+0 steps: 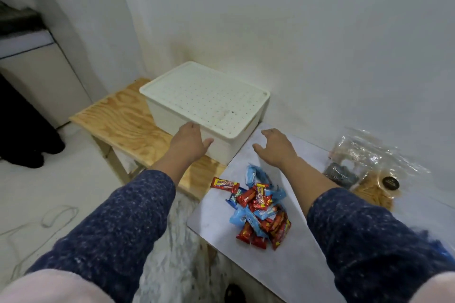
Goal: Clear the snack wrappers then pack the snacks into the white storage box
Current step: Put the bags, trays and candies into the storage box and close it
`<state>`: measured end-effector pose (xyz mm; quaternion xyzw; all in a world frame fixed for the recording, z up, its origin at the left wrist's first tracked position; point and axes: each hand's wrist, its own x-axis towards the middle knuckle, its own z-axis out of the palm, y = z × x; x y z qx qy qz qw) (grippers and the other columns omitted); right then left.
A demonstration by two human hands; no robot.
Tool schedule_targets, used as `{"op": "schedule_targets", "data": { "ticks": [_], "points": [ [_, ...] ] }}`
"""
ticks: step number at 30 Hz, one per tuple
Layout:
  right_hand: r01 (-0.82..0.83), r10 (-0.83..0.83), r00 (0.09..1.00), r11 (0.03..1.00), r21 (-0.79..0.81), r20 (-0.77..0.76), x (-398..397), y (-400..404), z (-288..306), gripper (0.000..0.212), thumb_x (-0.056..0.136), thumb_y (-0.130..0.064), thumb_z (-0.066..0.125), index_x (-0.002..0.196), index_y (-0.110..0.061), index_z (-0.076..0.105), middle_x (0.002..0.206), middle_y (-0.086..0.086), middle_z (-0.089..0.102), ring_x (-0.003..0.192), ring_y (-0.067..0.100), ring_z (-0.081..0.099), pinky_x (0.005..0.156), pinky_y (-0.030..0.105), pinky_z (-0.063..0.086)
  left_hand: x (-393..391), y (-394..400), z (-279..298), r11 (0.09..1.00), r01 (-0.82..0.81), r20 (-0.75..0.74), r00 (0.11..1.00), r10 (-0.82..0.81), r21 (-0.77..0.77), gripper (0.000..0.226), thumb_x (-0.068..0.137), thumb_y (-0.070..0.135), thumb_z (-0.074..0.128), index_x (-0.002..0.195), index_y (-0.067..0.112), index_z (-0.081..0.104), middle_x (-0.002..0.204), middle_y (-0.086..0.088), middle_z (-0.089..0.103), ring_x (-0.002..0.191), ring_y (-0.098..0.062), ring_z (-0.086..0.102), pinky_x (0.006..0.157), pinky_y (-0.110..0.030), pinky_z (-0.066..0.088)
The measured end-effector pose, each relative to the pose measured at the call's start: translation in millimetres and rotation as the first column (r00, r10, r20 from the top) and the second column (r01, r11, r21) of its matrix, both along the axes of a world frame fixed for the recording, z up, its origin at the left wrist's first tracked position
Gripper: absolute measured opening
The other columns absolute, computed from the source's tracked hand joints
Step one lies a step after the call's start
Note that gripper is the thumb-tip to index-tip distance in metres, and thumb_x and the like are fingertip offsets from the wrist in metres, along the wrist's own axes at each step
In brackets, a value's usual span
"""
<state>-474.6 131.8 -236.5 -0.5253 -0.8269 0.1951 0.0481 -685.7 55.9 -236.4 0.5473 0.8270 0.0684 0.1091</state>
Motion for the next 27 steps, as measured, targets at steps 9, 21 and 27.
{"op": "schedule_targets", "data": {
  "ticks": [9,21,27],
  "points": [
    [-0.066,0.055,0.994,0.992,-0.109,-0.100,-48,54,-27,0.059,0.097,-0.040,0.043,0.148,-0.017,0.026,0.150,0.014,0.033,0.136,0.029,0.034,0.108,0.037,0.032,-10,43,-31,0.990,-0.120,0.172,0.976,0.131,-0.074,0.077,0.093,0.059,0.030,0.151,0.022,-0.006,0.158,-0.014,-0.012,0.148,-0.028,0.003,0.117,-0.039,0.023],
    [-0.009,-0.009,0.982,0.995,-0.095,-0.190,-59,72,-27,0.060,0.090,-0.044,0.050,0.141,-0.014,0.039,0.136,0.015,0.047,0.126,0.029,0.044,0.100,0.035,0.037,-5,54,-36,0.972,-0.232,0.383,0.902,0.198,0.045,0.073,0.093,0.059,0.031,0.151,0.021,0.007,0.157,-0.020,-0.006,0.147,-0.032,0.002,0.117,-0.044,0.020],
    [0.101,-0.112,0.915,0.994,-0.048,-0.388,-68,77,-6,0.054,0.079,-0.045,0.066,0.121,-0.013,0.054,0.119,0.012,0.058,0.110,0.027,0.055,0.086,0.031,0.045,-4,61,-13,0.936,-0.319,0.418,0.878,0.234,0.146,0.070,0.089,0.060,0.043,0.142,0.015,0.030,0.149,-0.017,0.026,0.130,-0.034,0.041,0.098,-0.038,0.039]
  ]
}}
